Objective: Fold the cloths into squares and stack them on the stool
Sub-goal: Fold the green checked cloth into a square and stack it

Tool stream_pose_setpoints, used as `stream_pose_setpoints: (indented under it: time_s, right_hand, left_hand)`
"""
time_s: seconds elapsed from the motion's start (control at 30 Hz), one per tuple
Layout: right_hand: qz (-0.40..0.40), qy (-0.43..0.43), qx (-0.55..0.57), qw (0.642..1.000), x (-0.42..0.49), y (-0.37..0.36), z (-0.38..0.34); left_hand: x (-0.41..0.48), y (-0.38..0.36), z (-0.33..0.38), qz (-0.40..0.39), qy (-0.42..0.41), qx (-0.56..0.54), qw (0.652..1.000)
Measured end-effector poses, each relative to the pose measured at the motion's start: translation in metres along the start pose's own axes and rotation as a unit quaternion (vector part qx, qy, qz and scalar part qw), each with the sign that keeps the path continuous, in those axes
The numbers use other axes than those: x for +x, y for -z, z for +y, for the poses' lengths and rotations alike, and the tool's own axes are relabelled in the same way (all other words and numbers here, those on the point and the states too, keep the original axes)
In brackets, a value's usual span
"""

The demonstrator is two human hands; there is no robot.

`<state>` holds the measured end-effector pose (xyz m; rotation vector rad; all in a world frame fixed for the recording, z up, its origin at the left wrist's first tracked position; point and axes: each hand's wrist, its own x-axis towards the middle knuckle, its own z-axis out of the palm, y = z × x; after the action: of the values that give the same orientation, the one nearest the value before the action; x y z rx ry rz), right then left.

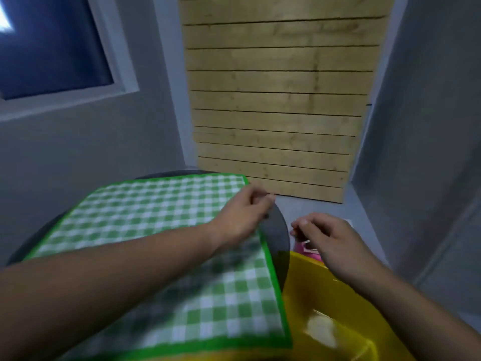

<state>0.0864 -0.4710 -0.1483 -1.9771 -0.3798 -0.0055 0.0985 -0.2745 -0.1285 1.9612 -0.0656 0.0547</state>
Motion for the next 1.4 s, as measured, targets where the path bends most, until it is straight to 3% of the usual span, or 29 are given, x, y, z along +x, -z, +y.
stream_pose_setpoints:
  time_s: [0.13,0.27,0.37,0.47,0.6,1.07,1.4]
  right_hand:
    - [-0.149,0.028,-0.084,0.985,-0.032,-0.060,-0.066]
    - [-0.221,0.047,-0.138,0.964,-0.053,-0.121,-0.084]
    - [-0.248,0.051,-0.158,0.954,-0.059,-0.152,-0.081]
    - [-0.260,0.076,-0.146,0.951,-0.062,-0.174,-0.079]
    - [-0.278,0.118,-0.220,0.928,-0.068,-0.188,-0.070]
    - [-0.244,0.133,-0.226,0.933,-0.078,-0.197,-0.063]
    - [-0.265,0.117,-0.263,0.920,-0.082,-0.201,-0.071]
  left_hand:
    - [-0.106,0.094,-0.053,-0.059,0.004,0.169,0.984]
    - [-0.173,0.152,-0.076,-0.068,0.000,0.276,0.959]
    - [-0.192,0.173,-0.093,-0.077,-0.019,0.286,0.955]
    - [-0.199,0.180,-0.108,-0.096,-0.039,0.283,0.953]
    - [-0.202,0.182,-0.122,-0.112,-0.060,0.272,0.954]
    - [-0.201,0.179,-0.126,-0.101,-0.030,0.210,0.972]
    - [-0.202,0.178,-0.123,-0.103,-0.015,0.190,0.976]
